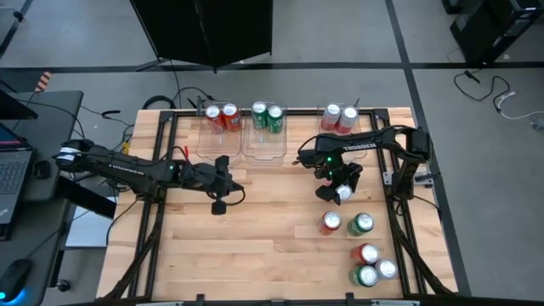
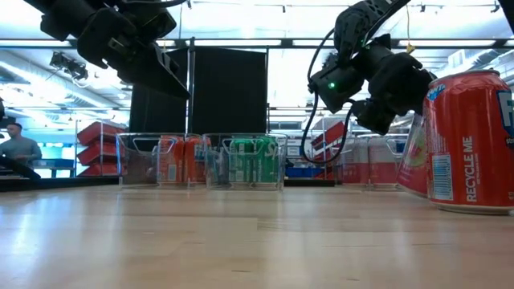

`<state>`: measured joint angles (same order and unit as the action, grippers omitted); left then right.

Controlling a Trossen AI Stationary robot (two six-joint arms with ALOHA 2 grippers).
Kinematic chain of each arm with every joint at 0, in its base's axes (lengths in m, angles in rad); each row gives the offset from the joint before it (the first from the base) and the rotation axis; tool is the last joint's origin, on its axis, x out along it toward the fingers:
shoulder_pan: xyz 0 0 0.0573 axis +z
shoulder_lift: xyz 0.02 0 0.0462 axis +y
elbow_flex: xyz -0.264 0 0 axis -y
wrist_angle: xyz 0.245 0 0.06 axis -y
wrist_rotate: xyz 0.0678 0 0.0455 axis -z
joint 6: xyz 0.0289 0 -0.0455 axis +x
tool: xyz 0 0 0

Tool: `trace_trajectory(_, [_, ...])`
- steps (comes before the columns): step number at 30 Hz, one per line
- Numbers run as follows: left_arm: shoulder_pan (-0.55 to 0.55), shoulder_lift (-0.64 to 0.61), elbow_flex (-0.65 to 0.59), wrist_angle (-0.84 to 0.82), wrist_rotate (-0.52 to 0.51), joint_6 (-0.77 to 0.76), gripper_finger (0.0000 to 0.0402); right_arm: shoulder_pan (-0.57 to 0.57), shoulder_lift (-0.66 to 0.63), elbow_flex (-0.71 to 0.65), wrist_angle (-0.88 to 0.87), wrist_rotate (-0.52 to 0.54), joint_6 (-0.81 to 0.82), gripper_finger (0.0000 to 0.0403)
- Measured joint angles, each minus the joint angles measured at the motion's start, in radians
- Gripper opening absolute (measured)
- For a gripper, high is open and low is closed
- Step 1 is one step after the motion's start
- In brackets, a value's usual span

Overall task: Sort soda cans
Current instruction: Put the top pink white soda can into the right transparent bin

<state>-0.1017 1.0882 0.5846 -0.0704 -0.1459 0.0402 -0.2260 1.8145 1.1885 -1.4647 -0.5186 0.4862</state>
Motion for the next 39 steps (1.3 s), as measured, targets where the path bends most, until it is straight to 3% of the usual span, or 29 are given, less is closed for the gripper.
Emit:
trace_trajectory(17, [0.0,0.0,0.0,-0.002,0.0,0.0,0.0,-0.029,0.0,0.001,0.0,-0.007,-0.037,0.0348])
trace_trajectory(23, [0.0,0.0,0.0,-0.002,0.0,0.005,0.0,-0.03,0.0,0.004,-0.018,-0.003,-0.06,0.032])
trace_trajectory(28, [0.0,0.0,0.0,-0.002,0.0,0.005,0.0,0.016,-0.007,0.063,-0.087,0.157,-0.087,0.0239])
trace_trajectory(35, [0.0,0.0,0.0,-0.017,0.001,0.006,0.0,0.145,-0.131,0.114,-0.052,0.373,-0.01,0.0031])
trace_trajectory(39, [0.0,0.0,0.0,-0.029,0.008,0.004,0.0,0.247,-0.246,0.055,0.098,0.41,0.099,0.0017])
